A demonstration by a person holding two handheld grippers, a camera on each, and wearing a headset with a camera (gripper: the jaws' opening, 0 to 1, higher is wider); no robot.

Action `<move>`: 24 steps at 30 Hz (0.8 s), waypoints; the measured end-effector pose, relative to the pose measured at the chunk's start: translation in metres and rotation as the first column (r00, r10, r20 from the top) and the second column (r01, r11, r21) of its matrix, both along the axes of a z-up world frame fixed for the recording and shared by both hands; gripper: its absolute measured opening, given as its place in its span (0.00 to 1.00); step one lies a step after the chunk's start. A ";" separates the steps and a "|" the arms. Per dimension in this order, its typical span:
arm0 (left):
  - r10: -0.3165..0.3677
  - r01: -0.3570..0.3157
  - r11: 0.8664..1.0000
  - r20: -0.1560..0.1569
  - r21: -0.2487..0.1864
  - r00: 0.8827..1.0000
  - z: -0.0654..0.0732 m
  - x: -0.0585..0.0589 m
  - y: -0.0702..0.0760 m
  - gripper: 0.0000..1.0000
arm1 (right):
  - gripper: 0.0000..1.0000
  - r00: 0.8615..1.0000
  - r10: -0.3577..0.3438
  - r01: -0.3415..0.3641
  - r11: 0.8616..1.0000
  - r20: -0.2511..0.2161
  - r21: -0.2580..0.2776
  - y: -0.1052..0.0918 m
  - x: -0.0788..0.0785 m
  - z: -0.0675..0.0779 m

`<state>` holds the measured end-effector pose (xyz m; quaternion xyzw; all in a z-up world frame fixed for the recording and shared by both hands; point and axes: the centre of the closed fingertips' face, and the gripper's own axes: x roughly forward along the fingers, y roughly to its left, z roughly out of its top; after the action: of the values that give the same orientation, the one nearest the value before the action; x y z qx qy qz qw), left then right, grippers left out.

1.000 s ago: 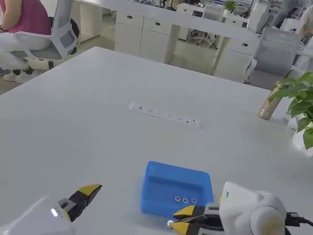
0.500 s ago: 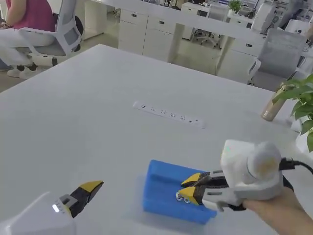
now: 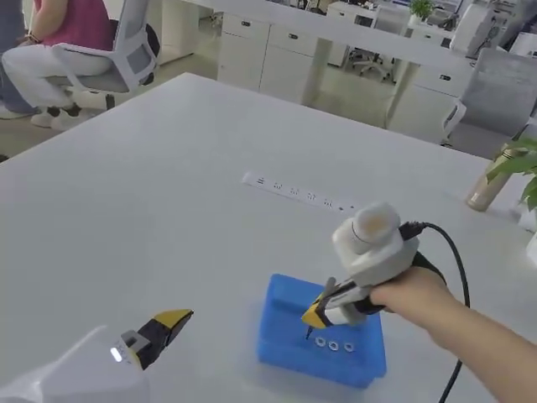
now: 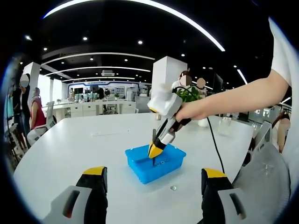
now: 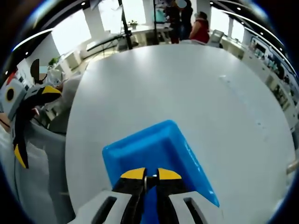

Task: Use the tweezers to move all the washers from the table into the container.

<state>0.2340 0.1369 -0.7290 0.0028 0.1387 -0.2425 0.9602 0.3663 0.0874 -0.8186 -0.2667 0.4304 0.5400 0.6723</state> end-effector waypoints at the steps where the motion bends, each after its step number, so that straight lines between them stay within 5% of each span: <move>1: 0.000 0.000 1.000 0.000 0.000 1.000 0.000 0.000 0.000 0.84 | 0.04 1.000 -0.003 0.003 1.000 -0.006 -0.006 -0.001 0.000 -0.003; 5: -0.002 0.002 1.000 -0.003 0.002 1.000 -0.001 0.000 0.000 0.84 | 0.04 1.000 -0.002 0.002 1.000 -0.021 -0.010 -0.001 -0.004 -0.009; 11: -0.007 0.007 1.000 -0.009 0.005 1.000 -0.002 0.000 -0.001 0.84 | 0.04 0.998 -0.060 0.061 0.995 -0.011 0.075 0.003 -0.001 -0.007; 19: -0.016 0.016 1.000 -0.015 0.009 1.000 -0.004 -0.001 -0.002 0.84 | 0.04 0.979 -0.194 0.202 0.951 -0.054 0.236 -0.003 0.000 -0.003; 24: -0.022 0.023 1.000 -0.025 0.020 0.999 -0.006 -0.001 -0.003 0.84 | 0.04 0.979 -0.204 0.205 0.948 -0.028 0.246 -0.008 -0.003 -0.003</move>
<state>0.2329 0.1335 -0.7348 0.0110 0.1528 -0.2518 0.9556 0.3635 0.0790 -0.8215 -0.1342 0.3859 0.5172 0.7520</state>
